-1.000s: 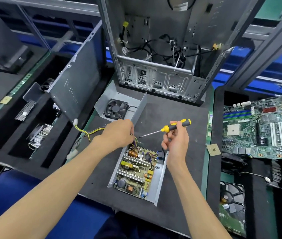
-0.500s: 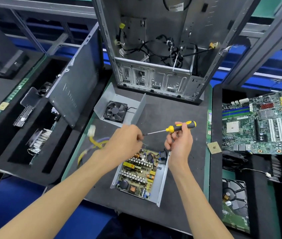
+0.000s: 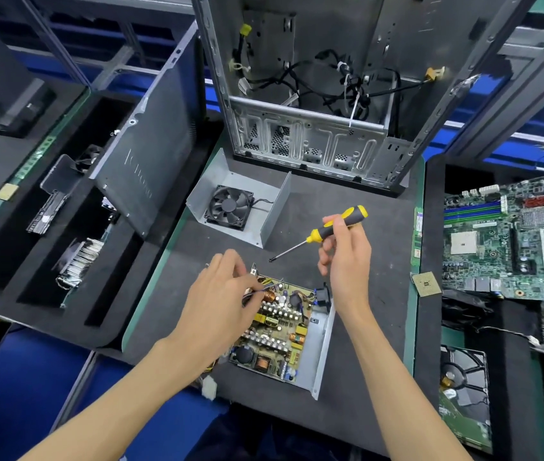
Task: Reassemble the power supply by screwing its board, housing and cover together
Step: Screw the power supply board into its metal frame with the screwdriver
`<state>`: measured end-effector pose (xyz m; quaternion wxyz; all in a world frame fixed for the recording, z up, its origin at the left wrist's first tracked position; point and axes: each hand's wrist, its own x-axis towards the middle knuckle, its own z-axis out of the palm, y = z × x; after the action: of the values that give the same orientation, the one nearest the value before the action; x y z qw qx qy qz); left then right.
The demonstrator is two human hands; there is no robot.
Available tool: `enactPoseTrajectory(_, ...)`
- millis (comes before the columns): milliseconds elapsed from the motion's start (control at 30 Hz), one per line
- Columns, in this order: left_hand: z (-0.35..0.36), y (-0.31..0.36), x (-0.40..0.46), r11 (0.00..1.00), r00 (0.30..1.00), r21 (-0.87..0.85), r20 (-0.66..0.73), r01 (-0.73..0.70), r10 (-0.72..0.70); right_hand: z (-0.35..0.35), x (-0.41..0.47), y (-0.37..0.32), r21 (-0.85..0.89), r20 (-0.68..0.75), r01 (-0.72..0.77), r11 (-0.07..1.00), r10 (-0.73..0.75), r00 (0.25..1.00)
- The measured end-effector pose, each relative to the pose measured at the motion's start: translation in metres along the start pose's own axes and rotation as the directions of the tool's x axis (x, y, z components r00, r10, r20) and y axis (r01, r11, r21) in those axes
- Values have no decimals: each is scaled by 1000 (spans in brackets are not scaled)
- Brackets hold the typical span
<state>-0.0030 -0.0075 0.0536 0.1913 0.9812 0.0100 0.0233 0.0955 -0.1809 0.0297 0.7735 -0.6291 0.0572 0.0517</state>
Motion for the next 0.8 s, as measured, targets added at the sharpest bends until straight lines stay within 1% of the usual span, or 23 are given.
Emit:
enactPoseTrajectory(67, 2, -2, -4, 995, 997, -70, 44, 72, -69, 3, 3, 1, -116, 92, 52, 992, -42, 995)
enactPoseTrajectory(133, 5, -3, -7, 985, 991, -126, 69, 121, -113, 6, 6, 2, -269, 195, 143, 952, -92, 977)
enactPoseTrajectory(233, 10, -3, -13, 982, 992, -151, 64, 113, -104, 8, 11, 6, -501, 342, 295, 813, -126, 931)
enactPoseTrajectory(300, 13, -2, -16, 986, 994, -139, 55, 97, -90, 9, 13, 8, -577, 410, 357, 735, -117, 905)
enactPoseTrajectory(433, 14, -2, -16, 989, 997, -123, 36, 78, -74, 11, 12, 10, -618, 484, 429, 659, -111, 868)
enactPoseTrajectory(633, 14, -2, -15, 990, 998, -128, 32, 60, -57, 11, 12, 10, -631, 538, 477, 611, -98, 837)
enactPoseTrajectory(800, 13, -3, -15, 990, 999, -131, 24, 45, -42, 11, 12, 13, -659, 556, 503, 560, -89, 827)
